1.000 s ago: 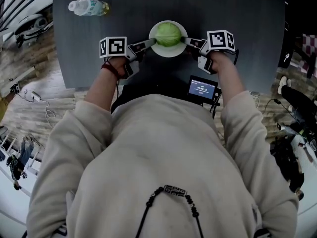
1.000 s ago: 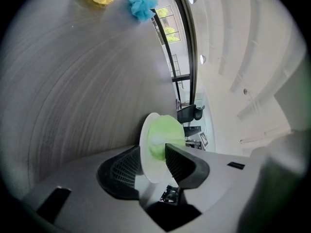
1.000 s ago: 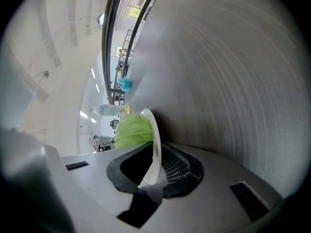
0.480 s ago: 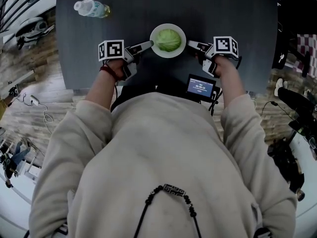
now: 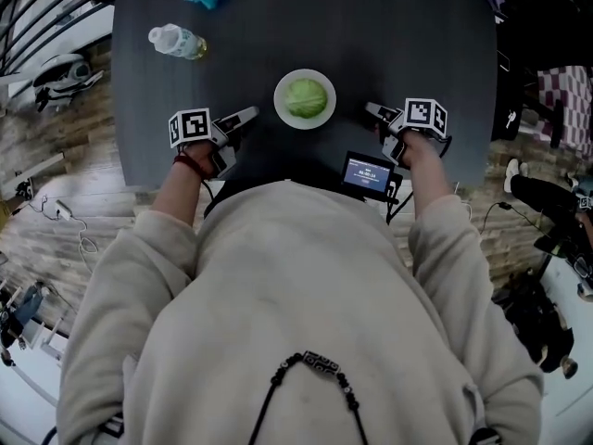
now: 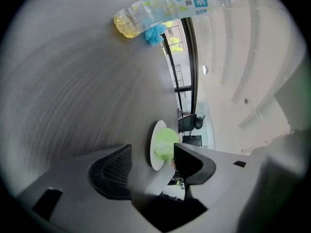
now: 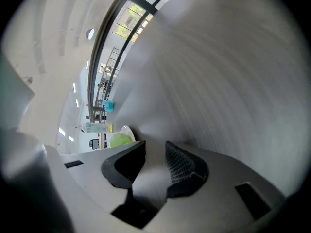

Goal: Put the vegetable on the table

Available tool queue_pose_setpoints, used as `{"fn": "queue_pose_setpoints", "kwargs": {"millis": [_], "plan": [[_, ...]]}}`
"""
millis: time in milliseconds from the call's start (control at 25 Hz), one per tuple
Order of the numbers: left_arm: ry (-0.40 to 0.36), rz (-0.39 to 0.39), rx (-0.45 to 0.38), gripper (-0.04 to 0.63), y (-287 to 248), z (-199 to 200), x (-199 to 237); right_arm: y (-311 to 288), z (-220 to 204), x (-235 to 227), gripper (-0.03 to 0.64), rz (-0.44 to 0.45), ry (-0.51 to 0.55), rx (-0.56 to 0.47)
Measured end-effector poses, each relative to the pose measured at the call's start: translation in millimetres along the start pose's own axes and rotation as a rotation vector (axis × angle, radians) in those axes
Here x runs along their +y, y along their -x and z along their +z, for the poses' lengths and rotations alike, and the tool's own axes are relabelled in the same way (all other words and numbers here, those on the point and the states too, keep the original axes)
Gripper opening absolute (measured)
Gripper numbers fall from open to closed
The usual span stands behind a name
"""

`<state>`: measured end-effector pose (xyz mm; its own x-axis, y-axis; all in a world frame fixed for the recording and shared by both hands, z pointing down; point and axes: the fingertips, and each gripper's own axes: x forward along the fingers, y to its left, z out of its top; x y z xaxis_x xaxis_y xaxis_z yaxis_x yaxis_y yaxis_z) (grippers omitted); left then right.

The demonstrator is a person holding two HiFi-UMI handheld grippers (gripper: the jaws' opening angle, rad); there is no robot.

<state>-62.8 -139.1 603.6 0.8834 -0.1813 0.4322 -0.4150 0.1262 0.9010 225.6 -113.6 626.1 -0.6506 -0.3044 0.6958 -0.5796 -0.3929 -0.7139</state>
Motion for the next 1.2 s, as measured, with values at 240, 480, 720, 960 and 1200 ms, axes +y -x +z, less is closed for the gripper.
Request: {"fn": "queue_pose_setpoints", "kwargs": {"millis": [240,480,720,960,1200], "plan": [[0.002,-0.298,-0.094,0.024,10,18,-89,58,41,59,0.038,0.056,0.236,-0.2],[-0.214,-0.356,-0.182,0.008,47,43,-172,82,22,153,0.018,0.075,0.525,-0.26],[-0.77,-0.242,-0.293,0.008,31,73,-256,116,25,247,0.017,0.099,0.773,-0.404],[-1.06,-0.193,-0.333,0.006,36,88,-308,127,37,318,0.017,0.076,0.941,-0.548],[-1.085,-0.163,-0.271,0.006,22,90,-306,121,43,323,0.017,0.063,0.955,-0.563]]}}
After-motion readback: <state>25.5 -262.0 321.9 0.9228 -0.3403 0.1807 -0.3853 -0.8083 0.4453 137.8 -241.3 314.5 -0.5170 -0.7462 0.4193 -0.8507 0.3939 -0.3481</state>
